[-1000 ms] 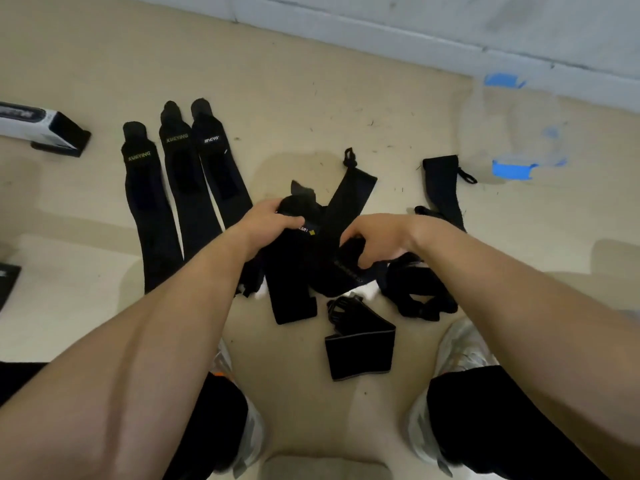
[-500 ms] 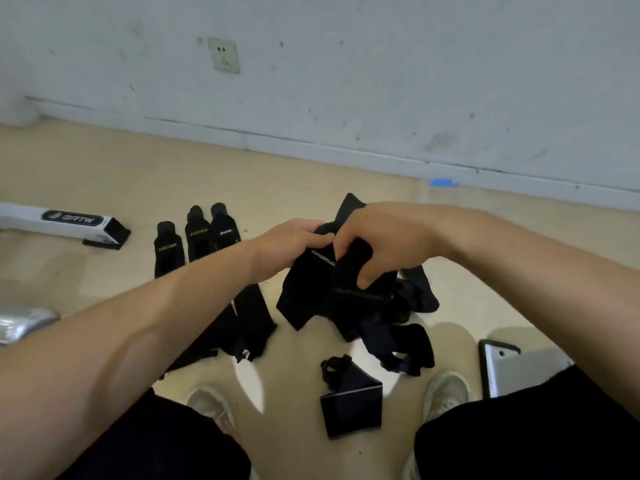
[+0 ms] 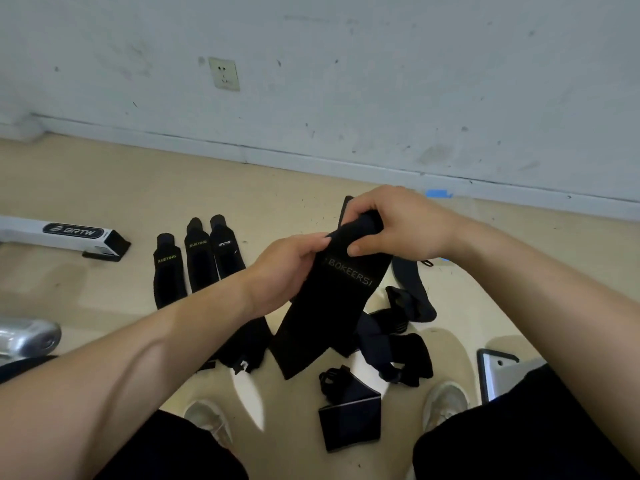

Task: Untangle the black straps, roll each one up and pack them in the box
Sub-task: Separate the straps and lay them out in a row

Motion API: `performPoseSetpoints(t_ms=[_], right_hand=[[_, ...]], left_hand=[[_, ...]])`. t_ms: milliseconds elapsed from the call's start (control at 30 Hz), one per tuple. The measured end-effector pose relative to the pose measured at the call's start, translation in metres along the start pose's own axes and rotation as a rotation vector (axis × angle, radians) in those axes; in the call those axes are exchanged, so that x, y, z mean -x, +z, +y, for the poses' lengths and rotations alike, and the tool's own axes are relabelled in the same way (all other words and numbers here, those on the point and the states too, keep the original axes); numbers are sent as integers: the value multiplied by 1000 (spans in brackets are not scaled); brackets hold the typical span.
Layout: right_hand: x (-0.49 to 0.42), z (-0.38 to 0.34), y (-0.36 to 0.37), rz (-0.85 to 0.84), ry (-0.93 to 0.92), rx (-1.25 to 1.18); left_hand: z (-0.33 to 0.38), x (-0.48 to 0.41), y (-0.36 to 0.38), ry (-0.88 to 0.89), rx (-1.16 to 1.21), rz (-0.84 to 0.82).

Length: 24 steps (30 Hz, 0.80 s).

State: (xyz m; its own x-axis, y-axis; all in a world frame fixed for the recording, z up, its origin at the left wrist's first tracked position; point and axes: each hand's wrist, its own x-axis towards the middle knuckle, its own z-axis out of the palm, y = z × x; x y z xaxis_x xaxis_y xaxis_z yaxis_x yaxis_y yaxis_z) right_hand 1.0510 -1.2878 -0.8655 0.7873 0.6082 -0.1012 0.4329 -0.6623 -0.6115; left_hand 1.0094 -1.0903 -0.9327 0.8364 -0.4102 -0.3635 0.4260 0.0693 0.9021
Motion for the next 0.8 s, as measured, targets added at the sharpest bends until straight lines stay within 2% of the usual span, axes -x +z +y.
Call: performPoseSetpoints(t_ms=[167, 267, 400, 500, 667, 800], right_hand=[[-12, 3, 2, -34, 28, 107], [-20, 2, 6, -51, 30, 191], [-27, 2, 12, 29, -35, 439], [-30, 6, 10, 80, -9, 531], [-28, 12, 1, -80, 134, 350], [-23, 23, -8, -222, 209, 144]], left_hand=[[-6, -9, 2, -28, 58, 23], [-5, -16, -1, -59, -16, 24], [-7, -22, -2, -42, -86, -17], [-14, -22, -4, 25, -186, -56], [-14, -20, -1, 99, -310, -56], [-15, -18, -1, 79, -412, -46]])
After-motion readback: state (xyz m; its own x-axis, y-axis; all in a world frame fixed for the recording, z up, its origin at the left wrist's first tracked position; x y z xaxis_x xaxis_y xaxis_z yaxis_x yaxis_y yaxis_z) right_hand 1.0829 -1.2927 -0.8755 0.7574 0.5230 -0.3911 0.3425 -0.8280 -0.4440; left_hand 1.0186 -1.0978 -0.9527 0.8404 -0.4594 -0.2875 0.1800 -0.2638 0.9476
